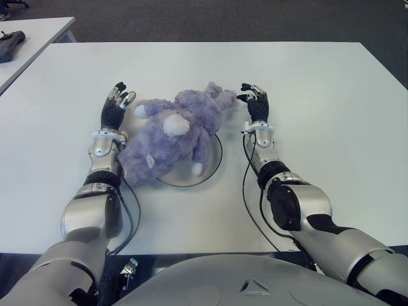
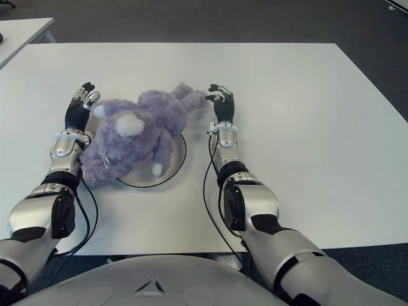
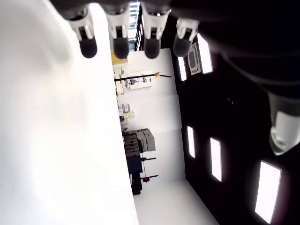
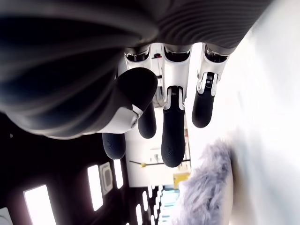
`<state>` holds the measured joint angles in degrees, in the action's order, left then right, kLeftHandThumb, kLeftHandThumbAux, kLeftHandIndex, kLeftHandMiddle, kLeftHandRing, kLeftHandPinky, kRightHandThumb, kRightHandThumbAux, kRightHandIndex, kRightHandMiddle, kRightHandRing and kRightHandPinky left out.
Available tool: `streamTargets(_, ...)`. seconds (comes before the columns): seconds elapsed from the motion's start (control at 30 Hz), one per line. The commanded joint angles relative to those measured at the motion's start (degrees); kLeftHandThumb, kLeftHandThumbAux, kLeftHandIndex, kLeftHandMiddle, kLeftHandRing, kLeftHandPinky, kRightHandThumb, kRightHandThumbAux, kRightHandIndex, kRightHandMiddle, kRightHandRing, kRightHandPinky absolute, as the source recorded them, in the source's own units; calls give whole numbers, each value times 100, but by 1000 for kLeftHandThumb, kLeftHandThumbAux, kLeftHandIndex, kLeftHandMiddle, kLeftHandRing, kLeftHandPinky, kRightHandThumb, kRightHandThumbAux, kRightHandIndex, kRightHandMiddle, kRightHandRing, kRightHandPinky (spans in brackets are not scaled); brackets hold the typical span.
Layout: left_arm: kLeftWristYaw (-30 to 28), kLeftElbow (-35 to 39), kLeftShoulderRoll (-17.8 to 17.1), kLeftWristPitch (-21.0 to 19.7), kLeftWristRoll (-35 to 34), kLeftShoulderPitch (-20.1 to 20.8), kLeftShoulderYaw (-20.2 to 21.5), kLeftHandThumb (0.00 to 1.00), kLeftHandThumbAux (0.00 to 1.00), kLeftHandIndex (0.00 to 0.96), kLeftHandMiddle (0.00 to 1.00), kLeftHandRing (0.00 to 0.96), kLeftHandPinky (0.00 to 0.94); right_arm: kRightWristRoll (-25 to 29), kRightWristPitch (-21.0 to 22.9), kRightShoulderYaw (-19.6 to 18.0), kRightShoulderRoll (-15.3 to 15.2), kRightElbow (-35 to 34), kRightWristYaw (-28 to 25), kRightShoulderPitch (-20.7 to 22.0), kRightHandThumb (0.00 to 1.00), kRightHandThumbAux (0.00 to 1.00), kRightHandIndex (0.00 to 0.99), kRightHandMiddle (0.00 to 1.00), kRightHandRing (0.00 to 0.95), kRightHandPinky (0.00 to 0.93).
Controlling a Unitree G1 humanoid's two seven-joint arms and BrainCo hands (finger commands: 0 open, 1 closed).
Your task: Put the doll into the plate.
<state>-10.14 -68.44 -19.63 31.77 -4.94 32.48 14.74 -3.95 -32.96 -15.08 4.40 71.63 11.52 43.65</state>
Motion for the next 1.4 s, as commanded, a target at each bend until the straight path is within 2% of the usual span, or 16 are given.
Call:
streamTargets(0.03,164,-683,841,-147,-53,-1089,78,0,456,0,0,0,0,229,681,-148,796,648,-70,-1109,1000,688,433,261,460,405)
streamTargets(0.17,221,-706,1057,-59,-280,-1256,318,0,478,0,4,0,0,258,658,-183,784,642,-146,-1114,1000,688,433,262,461,406)
streamTargets(0.43,449,-760,1306,114,-340,-1497,463,0,486,0,18,0,0,253,607,-211,764,631,-225,-1132,1000,688,434,273,461,405)
streamTargets(0.5,695,-769,1354,116,-301,-1527,477,0,486,0,32,12,12,244,592,-205,767,628,-236,-1139,1000,688,434,277,461,407)
streamTargets(0.63,970,-755,1347,132,-258,-1501,481,0,487,0,42,21,22,207,582,-172,766,625,-225,-1148,1000,688,435,280,461,408)
streamTargets(0.73,1137,-744,1358,200,-239,-1477,475,0,495,3,51,30,22,157,574,-123,764,624,-185,-1159,1000,695,434,285,503,351)
streamTargets(0.97,1594,-733,1383,393,-28,-1512,320,0,537,22,65,43,30,88,452,-57,773,614,-144,-1188,1000,694,437,293,514,350)
streamTargets(1.4,1684,-743,1435,450,-84,-1529,373,0,556,28,70,53,46,96,439,-10,768,614,-145,-1184,1000,692,437,293,508,359)
